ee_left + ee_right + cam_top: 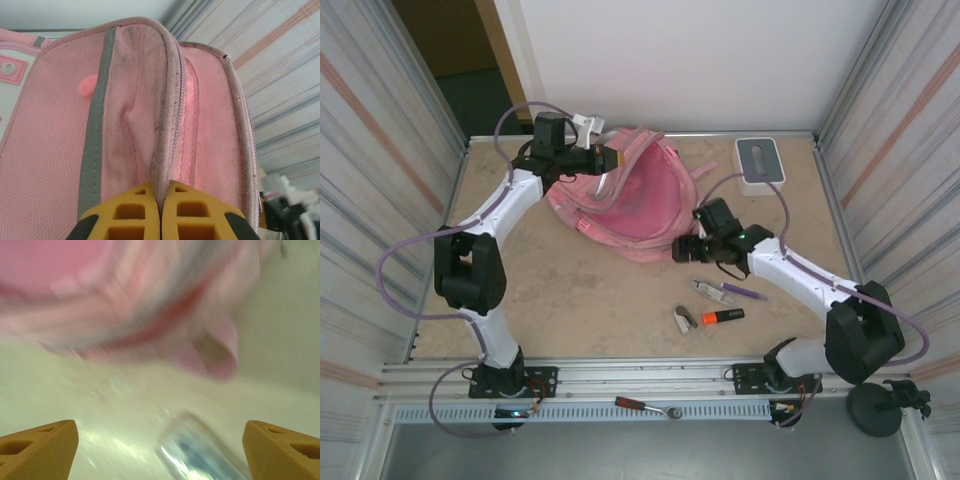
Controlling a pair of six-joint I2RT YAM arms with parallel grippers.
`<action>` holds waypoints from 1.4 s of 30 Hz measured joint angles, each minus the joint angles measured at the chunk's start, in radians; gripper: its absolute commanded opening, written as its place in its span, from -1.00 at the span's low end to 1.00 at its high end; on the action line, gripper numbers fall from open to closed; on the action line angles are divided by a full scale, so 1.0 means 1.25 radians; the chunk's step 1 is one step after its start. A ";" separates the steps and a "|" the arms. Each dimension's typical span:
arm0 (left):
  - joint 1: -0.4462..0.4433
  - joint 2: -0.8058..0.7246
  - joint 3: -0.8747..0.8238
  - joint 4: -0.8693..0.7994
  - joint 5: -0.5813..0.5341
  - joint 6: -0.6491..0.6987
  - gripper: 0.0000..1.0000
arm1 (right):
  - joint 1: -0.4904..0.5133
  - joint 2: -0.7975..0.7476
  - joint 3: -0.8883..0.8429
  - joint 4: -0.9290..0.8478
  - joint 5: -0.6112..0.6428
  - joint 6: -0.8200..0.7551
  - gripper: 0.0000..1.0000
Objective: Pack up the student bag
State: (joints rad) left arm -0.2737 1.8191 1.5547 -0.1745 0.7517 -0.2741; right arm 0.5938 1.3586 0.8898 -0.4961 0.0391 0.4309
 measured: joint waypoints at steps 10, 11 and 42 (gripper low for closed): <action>0.000 -0.001 -0.016 0.013 0.009 0.013 -1.00 | 0.070 0.143 0.027 -0.122 0.101 -0.025 0.71; 0.000 -0.001 -0.017 0.013 0.009 0.013 -1.00 | 0.070 0.152 0.029 -0.125 0.103 -0.027 0.70; 0.005 -0.001 -0.024 0.019 0.021 0.019 -1.00 | 0.070 0.295 0.121 -0.162 0.055 -0.136 0.13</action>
State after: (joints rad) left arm -0.2672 1.8175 1.5242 -0.1509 0.7776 -0.2501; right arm 0.6807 1.7279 1.0412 -0.6991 0.1078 0.2607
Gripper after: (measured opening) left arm 0.068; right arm 0.587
